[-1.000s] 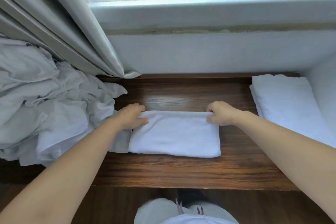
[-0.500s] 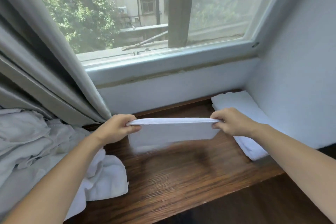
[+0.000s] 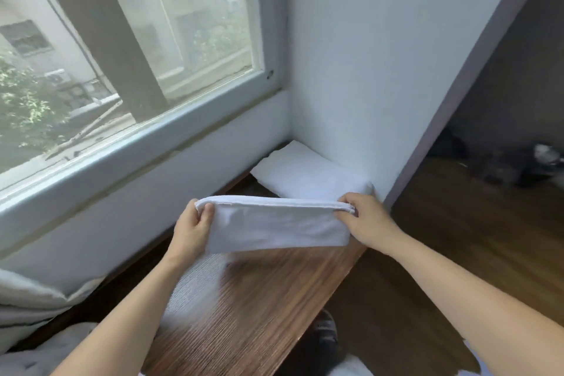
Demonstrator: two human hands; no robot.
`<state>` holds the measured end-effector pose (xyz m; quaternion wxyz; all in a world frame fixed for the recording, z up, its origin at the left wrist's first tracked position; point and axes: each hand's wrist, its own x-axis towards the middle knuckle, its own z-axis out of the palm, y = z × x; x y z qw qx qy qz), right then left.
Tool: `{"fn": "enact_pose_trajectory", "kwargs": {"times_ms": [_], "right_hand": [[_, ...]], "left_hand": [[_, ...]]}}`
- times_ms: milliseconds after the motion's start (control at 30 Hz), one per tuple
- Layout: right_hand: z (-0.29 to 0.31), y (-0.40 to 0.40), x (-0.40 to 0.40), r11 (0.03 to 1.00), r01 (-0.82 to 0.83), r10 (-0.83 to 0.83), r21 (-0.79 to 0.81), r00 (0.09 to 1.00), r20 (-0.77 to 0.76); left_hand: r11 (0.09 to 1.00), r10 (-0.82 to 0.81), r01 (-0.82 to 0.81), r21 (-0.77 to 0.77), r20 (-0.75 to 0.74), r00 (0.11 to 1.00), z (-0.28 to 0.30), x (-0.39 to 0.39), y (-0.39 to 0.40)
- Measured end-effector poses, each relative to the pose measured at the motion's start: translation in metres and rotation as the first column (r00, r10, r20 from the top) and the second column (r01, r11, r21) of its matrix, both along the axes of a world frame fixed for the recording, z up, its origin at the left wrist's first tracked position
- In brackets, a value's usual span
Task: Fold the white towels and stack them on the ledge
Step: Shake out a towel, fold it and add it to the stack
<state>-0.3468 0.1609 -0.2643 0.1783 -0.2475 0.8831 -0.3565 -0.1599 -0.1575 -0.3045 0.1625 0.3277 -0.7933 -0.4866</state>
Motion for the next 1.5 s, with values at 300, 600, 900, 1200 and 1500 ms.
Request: {"fn": "enact_pose_trajectory", "kwargs": {"times_ms": [300,600,900,1200,1500], "right_hand": [[-0.035,0.017,-0.061,0.965,0.243,-0.212,-0.098,0.945,0.25],[-0.079,-0.01,-0.157,0.614,0.785,-0.43,-0.079,0.417,0.801],[-0.111,-0.009,-0.134,0.698,0.712,-0.579,0.069,0.505,0.641],[-0.111,-0.018,-0.121,0.701,0.713,-0.553,0.034,0.512,0.657],[-0.102,-0.016,-0.124,0.688,0.725,-0.515,0.029,0.46,0.723]], "left_hand": [[0.959,-0.078,0.12,-0.258,0.165,0.983,-0.004,-0.15,-0.01],[0.93,-0.201,0.316,-0.185,0.463,0.863,-0.045,-0.348,-0.022],[0.89,-0.253,0.368,-0.271,0.379,0.89,-0.066,-0.351,-0.02],[0.801,-0.312,0.481,-0.356,0.437,0.844,-0.077,-0.352,-0.029],[0.79,-0.241,0.409,-0.458,0.381,0.893,-0.083,-0.344,-0.03]]}}
